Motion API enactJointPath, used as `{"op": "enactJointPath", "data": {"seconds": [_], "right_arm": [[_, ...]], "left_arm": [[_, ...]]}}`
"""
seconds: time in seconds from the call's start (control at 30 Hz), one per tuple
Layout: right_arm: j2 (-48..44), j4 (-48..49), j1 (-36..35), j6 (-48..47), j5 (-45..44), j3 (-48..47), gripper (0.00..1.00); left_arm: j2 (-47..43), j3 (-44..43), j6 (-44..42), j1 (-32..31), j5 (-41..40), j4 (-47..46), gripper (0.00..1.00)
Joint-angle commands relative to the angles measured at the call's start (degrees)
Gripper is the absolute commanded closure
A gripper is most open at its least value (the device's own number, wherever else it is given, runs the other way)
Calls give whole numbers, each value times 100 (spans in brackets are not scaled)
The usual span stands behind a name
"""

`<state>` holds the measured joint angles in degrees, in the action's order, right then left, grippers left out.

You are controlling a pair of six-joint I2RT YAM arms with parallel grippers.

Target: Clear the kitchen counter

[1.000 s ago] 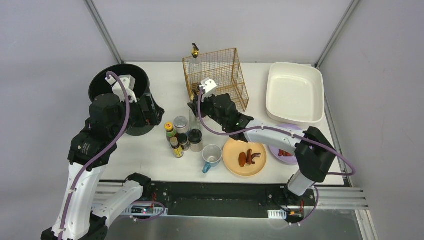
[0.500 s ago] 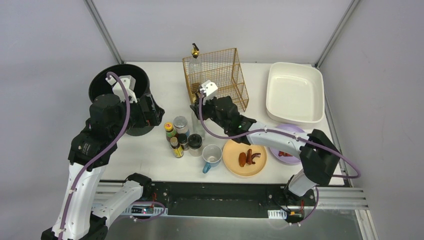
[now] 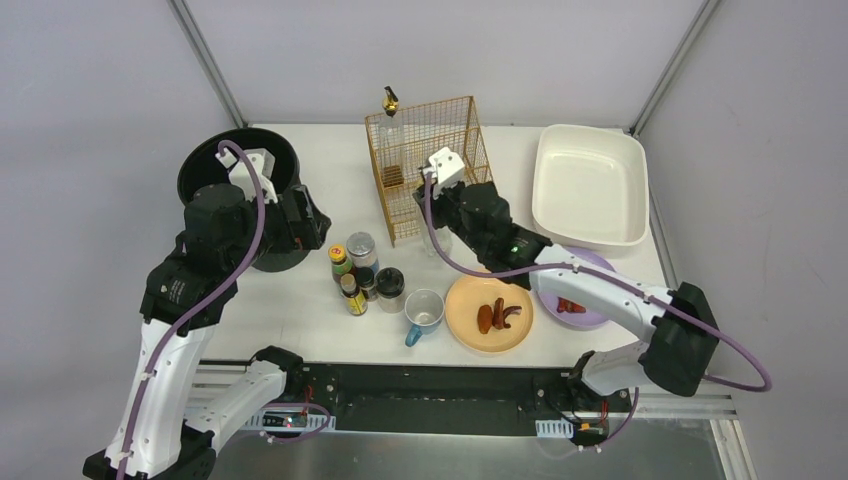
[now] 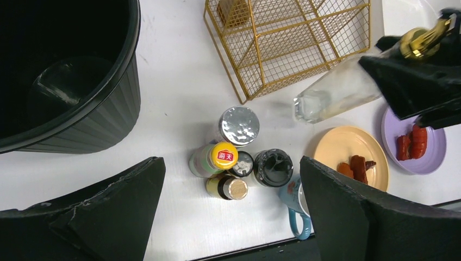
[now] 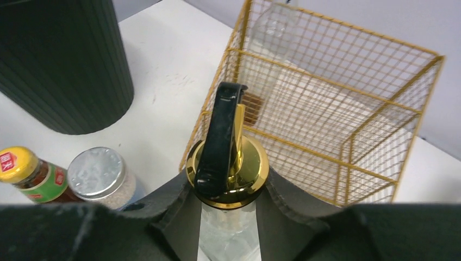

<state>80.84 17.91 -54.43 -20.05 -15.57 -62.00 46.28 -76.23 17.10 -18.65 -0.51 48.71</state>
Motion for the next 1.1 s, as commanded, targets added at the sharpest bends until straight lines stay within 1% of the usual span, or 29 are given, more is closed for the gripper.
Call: {"op": "enactJointPath", "data": {"seconds": [0.0,0.17,0.3,0.47,0.53,0.6,0.67,0.8,0.9,1.07], "right_arm": [[-591,-155,272,-271,-46,-873,100],[-551,-519,701,-291,250,-1510,100],[-271,-631,1111,-283,611,-2097,100],[277,-717,1735,48,1396,-3022,100],[549,-755,1966,121,1894,-3411,100],[832,-732,2091,217,2140,-3794,100],[1131,-657,2227,243,2567,-4136,100],[1711,-452,2410,312,3001,-4757,100],[2083,-99,2532,485,3284,-5080,100],[2605,-53,2656,805,3579,-5837,100]], "left_arm": [[44,-94,-23,37,29,-210,0],[62,-77,-32,35,29,-232,1],[70,-69,-24,37,34,-230,0],[64,-42,-47,37,16,-244,0],[53,-30,-57,37,-5,-244,0],[61,-18,-58,37,-18,-242,0],[69,-7,-71,37,-28,-247,1],[72,-6,-105,37,-57,-251,0],[69,14,-111,37,-68,-241,0],[61,71,-123,33,-78,-246,0]]}}
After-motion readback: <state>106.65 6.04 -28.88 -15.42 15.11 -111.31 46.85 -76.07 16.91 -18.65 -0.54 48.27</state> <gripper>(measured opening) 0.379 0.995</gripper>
